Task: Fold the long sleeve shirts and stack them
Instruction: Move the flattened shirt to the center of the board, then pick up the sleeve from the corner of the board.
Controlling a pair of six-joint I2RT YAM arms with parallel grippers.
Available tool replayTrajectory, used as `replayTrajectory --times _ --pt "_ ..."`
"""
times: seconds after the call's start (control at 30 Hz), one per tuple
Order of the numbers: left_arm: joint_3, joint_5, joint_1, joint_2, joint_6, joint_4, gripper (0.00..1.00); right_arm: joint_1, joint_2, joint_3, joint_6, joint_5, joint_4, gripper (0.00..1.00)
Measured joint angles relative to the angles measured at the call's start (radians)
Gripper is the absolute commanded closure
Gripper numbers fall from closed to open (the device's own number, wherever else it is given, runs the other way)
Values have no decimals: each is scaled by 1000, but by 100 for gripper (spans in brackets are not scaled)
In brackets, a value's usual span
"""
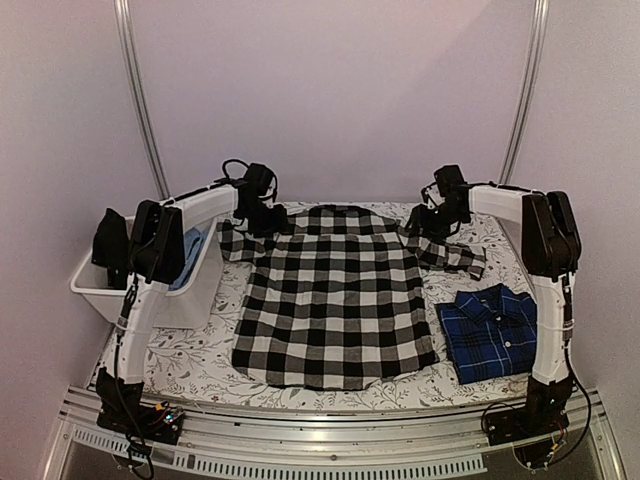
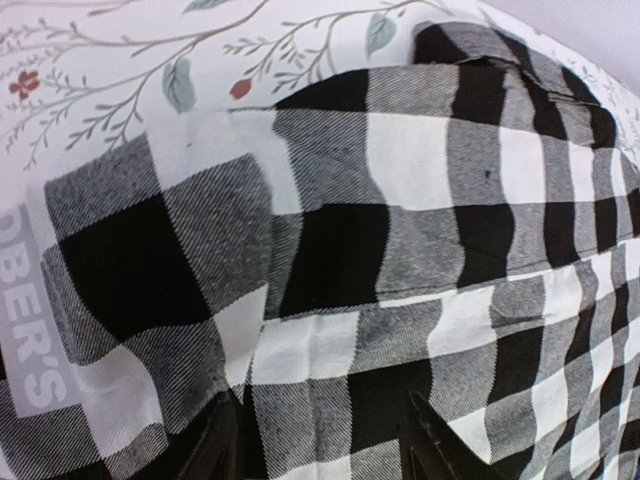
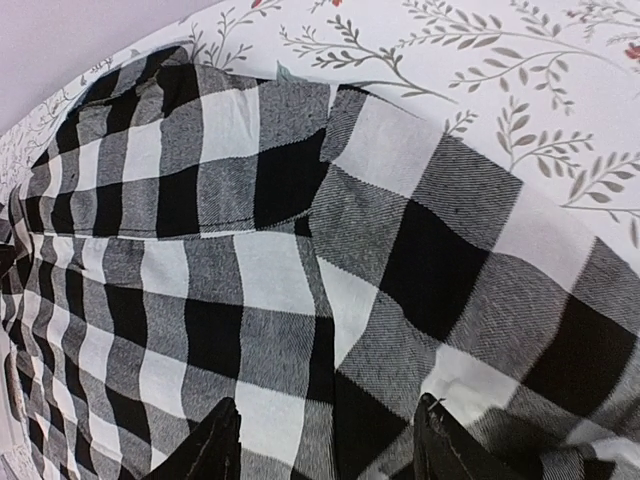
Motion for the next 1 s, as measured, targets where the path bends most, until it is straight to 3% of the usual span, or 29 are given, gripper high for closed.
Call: replayTrajectory --times 0.3,0.67,1.0 --pt "-42 26 -62 -178 13 23 35 -3 -291 -247 -6 120 33 42" --pt "-362 65 -225 -484 -10 126 35 42 -235 -348 14 283 48 45" --pt "-501 69 -256 -508 -38 141 36 81 -187 -385 34 441 62 62"
